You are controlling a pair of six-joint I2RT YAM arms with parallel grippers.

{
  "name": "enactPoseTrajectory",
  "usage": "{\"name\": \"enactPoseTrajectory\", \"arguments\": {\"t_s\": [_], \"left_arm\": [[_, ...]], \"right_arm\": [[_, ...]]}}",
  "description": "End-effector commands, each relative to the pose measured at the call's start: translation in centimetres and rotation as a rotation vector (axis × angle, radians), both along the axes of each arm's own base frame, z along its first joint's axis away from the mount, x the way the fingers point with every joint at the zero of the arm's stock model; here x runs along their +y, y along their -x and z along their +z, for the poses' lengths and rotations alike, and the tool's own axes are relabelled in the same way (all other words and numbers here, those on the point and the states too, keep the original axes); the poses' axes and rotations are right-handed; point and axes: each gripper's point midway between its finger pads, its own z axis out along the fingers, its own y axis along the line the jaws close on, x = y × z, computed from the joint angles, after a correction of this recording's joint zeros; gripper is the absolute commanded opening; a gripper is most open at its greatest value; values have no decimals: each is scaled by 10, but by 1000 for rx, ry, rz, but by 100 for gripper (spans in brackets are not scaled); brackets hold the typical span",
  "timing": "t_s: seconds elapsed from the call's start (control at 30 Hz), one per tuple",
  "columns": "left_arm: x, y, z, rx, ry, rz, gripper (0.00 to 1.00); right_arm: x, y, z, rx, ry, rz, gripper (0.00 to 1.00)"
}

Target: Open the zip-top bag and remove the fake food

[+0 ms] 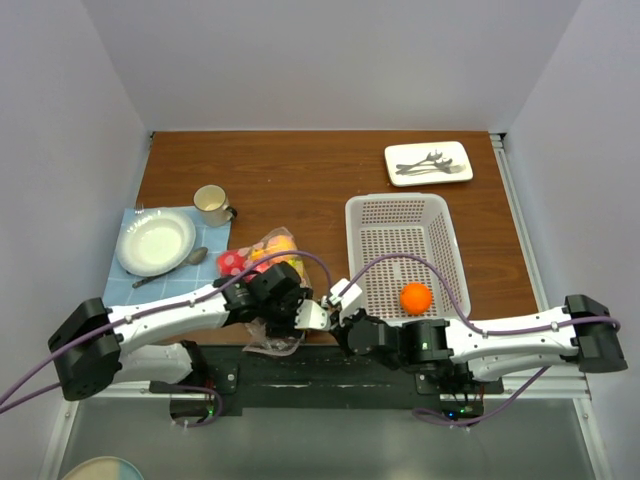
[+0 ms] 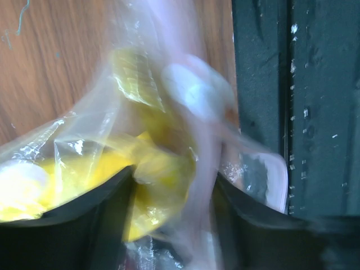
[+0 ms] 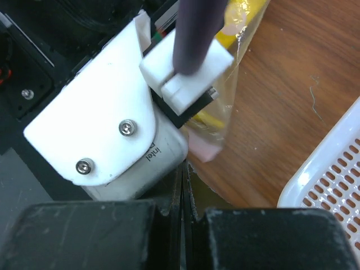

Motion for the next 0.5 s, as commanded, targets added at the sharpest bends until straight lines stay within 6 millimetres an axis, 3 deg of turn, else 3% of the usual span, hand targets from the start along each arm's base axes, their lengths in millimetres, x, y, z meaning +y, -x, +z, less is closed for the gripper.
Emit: {"name": "enactPoseTrajectory", "arguments": {"t_s": [0.0, 0.07, 0.27, 0.3, 0.33, 0.47], "left_arm": [[16, -9, -23, -18, -154, 18, 22], [4, -14, -11, -13, -129, 20, 2], [-19, -26, 28, -43, -49, 40, 0], [-21, -26, 33, -42, -40, 40, 0], [-26, -28, 41, -43, -20, 39, 0], [-31, -24, 53, -12, 2, 46, 0]], "right_arm": [[10, 8, -1, 30, -31, 33, 0], [15, 13, -4, 39, -27, 63, 0], [34, 23, -9, 36, -5, 126, 2], [38, 20, -6, 21, -18, 117, 8], [40, 19, -8, 14, -11, 109, 26], [46, 5, 5, -43, -65, 45, 52]]}}
